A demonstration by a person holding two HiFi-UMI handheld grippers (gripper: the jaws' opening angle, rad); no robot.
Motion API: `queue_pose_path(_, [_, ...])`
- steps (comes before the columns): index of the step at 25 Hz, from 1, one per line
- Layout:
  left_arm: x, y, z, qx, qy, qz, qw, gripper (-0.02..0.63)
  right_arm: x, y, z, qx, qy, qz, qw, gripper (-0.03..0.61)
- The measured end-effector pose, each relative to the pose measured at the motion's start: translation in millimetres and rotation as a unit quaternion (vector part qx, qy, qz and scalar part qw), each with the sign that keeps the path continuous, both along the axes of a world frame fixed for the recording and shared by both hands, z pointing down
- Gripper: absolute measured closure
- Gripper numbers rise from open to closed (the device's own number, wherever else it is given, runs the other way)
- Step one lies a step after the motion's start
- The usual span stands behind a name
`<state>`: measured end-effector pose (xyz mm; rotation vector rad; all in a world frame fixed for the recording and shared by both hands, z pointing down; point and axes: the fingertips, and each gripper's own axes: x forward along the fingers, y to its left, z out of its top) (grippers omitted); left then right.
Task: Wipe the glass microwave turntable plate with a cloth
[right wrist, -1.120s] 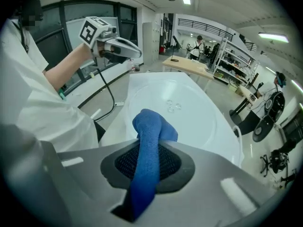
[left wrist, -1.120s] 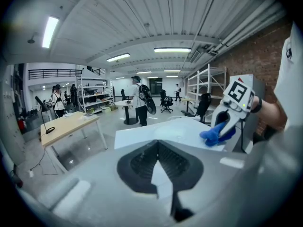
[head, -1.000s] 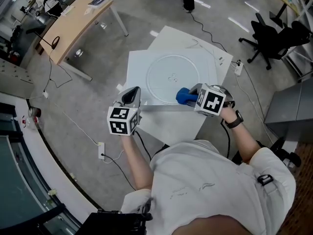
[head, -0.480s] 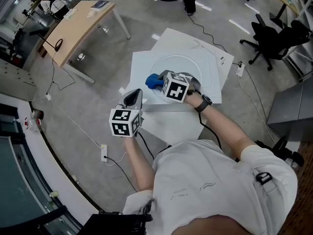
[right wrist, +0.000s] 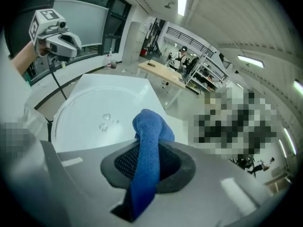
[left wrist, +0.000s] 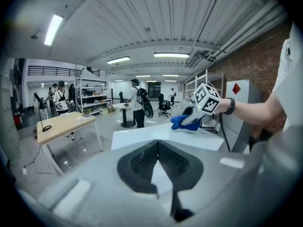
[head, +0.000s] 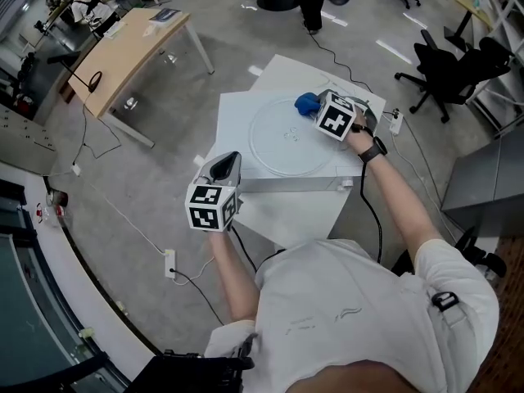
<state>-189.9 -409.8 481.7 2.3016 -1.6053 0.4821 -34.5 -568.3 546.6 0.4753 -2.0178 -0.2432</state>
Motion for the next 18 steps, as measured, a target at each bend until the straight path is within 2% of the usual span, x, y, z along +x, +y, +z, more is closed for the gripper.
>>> queue_pose_path(3, [1.7, -5.0, 4.6, -0.001, 0.006, 0.005, 1.0000, 0.611, 41.9, 17.5, 3.9, -0.035, 0.009, 0.014, 0.999, 0.518])
queue_pose_path(7, [9.1, -8.2, 7.2, -0.001, 0.012, 0.014, 0.9998, 0.611, 50.7, 74.7, 6.6, -0.092, 0.004, -0.014, 0.996, 0.518])
queue_pose_path(10, [13.5, -9.4, 6.5, 0.001, 0.016, 0.020, 0.9997, 0.611, 29.8, 121.2, 9.9, -0.130, -0.004, -0.054, 0.990, 0.518])
queue_pose_path(14, [13.6, -7.0, 8.2, 0.000, 0.017, 0.022, 0.9996, 0.611, -21.0, 173.6, 13.4, -0.165, -0.013, -0.139, 0.976, 0.517])
queue_pose_path(16, [11.5, -5.4, 8.4, 0.000, 0.017, 0.019, 0.9997, 0.611, -52.8, 180.0, 14.3, -0.163, -0.022, -0.165, 0.972, 0.517])
queue_pose_path(18, [8.5, -3.6, 8.0, 0.000, 0.017, 0.016, 0.9997, 0.611, -86.0, 169.8, 13.0, -0.147, -0.037, -0.171, 0.974, 0.517])
